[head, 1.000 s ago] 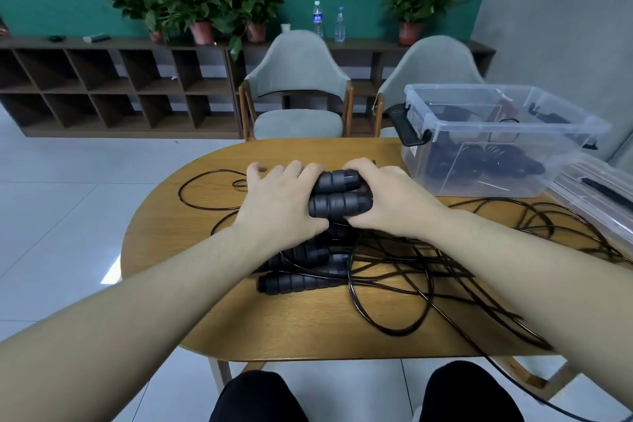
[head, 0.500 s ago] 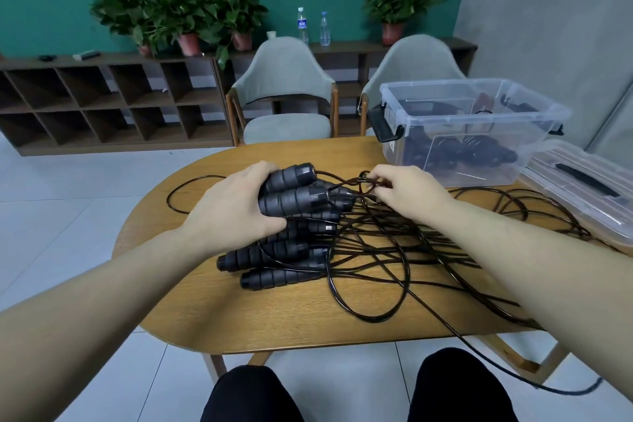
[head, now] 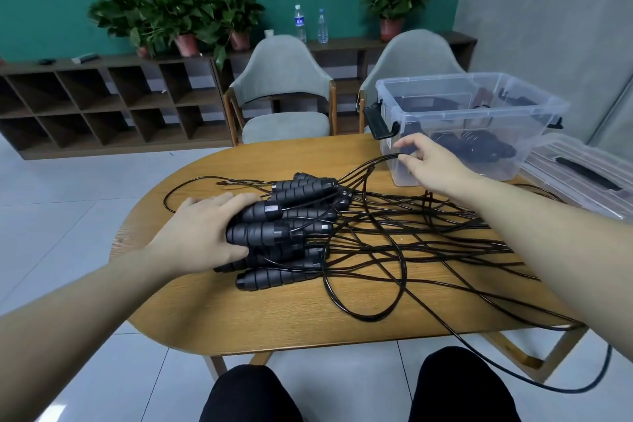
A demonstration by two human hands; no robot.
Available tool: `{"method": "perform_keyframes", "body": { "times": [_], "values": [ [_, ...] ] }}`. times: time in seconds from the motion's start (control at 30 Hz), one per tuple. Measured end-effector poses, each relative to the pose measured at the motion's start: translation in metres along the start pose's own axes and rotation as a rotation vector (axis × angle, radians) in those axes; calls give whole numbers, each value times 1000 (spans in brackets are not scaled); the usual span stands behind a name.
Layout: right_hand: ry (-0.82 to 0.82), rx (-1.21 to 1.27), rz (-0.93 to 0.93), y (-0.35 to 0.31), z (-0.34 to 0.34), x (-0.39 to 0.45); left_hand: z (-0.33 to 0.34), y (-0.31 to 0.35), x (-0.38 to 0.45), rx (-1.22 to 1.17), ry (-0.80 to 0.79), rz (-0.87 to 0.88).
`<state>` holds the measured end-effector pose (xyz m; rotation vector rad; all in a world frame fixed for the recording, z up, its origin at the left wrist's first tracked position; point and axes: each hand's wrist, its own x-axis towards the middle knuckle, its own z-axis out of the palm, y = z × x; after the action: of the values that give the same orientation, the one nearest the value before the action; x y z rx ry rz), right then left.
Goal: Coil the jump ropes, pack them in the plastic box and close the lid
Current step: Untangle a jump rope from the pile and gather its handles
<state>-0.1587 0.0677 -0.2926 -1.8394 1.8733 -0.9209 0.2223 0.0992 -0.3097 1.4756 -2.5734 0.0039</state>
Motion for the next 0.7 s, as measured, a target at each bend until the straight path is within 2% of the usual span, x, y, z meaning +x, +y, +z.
{"method": "perform_keyframes", "body": {
  "times": [0.23,0.4,0.5,0.6,0.7],
  "values": [
    [59,-25,61,7,11,14,-2,8,0,-105,40,254],
    [76,-83,132,16,15,19,-10,31,4,-186,131,404],
    [20,-222,174,16,17,16,-17,46,7,-235,112,399],
    [95,-268,16,6,20,2,-20,54,12,-311,68,272],
    [194,-73,-293,-8,16,-18,-21,61,19,-395,47,183]
  ]
}}
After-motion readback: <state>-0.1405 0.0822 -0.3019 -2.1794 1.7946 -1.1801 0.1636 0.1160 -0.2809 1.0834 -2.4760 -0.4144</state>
